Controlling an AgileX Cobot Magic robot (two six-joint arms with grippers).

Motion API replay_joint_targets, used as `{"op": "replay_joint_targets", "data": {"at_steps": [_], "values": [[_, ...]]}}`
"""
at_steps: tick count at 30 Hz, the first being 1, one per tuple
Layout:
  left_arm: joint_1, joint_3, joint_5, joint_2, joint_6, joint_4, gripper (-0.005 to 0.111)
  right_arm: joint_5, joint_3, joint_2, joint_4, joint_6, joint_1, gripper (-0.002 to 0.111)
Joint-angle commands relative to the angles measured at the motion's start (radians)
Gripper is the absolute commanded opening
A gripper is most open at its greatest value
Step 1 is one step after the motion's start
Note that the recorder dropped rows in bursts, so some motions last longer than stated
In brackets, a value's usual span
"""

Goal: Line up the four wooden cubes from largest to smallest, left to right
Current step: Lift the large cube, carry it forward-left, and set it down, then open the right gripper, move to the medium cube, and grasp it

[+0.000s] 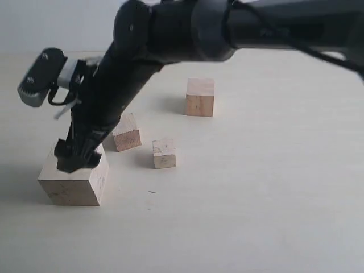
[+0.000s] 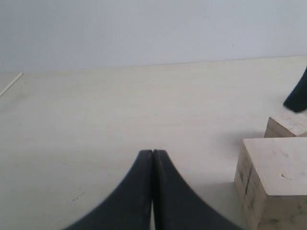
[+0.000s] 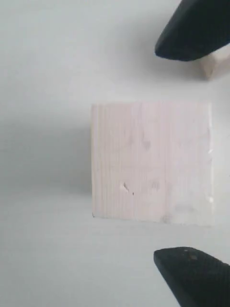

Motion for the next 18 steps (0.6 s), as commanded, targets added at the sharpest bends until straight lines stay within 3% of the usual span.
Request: {"op": "replay_joint_targets", "data": {"at_steps": [1,7,12,18], "values": [[0.001,0.001,-0.002,-0.006,0.001,-0.001,0.000,0.025,-0.056,-0.139,-0.329,0.262,-0.011,0.105],[0.001,0.001,-0.002,-0.006,0.001,-0.001,0.000,0.045,-0.066,-0.237,-0.683,0.652,-0.124,0.105],[0.001,0.001,-0.002,-0.006,0.001,-0.001,0.000,0.100,-0.066,-0.182,-0.692,0.657,-0.255,0.105],[0.001,0.001,-0.002,-0.006,0.001,-0.001,0.000,0.099,-0.066,-0.043,-0.671,0.600,-0.341,0.105]]}}
